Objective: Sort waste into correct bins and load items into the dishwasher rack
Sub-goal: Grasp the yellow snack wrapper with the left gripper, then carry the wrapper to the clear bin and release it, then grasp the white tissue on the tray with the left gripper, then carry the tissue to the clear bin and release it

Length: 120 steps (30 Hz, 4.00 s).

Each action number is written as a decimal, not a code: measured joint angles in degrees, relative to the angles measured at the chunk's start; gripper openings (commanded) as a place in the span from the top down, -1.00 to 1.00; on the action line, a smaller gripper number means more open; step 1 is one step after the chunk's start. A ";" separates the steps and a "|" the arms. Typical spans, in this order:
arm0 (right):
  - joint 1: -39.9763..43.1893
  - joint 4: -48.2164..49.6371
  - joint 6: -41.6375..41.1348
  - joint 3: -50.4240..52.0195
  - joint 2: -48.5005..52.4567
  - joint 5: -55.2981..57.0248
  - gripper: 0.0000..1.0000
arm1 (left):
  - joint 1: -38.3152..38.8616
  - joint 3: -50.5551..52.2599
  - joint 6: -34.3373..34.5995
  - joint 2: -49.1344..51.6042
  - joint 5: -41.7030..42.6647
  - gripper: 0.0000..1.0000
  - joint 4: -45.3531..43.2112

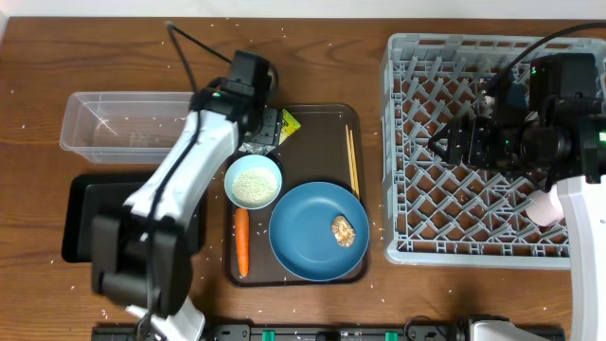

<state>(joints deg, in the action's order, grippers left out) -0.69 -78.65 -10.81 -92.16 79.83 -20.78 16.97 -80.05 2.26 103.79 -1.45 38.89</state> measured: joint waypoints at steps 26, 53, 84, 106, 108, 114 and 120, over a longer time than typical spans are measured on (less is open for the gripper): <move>-0.02 -0.04 -0.57 0.00 -0.02 0.04 -0.50 | -0.79 -0.35 -3.34 -3.10 0.37 0.88 1.25; -0.02 -0.72 -0.72 0.00 0.00 0.04 -0.56 | -24.04 -0.96 56.02 -3.91 -0.96 0.79 7.39; -0.02 -1.64 -0.72 0.02 0.00 0.09 -0.65 | -4.02 -0.94 -6.56 2.86 6.14 -0.02 -12.85; -0.02 -1.73 -0.72 0.02 0.00 0.09 -0.65 | -3.61 -0.94 -11.15 15.39 0.74 0.40 -17.16; -0.02 -1.75 -0.72 0.02 0.00 0.09 -0.64 | -3.54 -0.94 -11.21 15.58 0.44 0.51 -17.09; -0.02 -1.77 -0.72 0.02 0.00 0.09 -0.64 | -1.97 -0.94 -11.45 15.69 -0.28 0.88 -16.02; -0.02 -1.86 -0.72 0.02 0.00 0.07 -0.64 | 0.46 -0.94 -11.47 15.17 -0.28 0.88 -12.13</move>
<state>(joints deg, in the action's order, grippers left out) -0.71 -80.51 -11.53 -92.14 79.83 -20.71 17.43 -80.99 -9.21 118.96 -1.74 26.76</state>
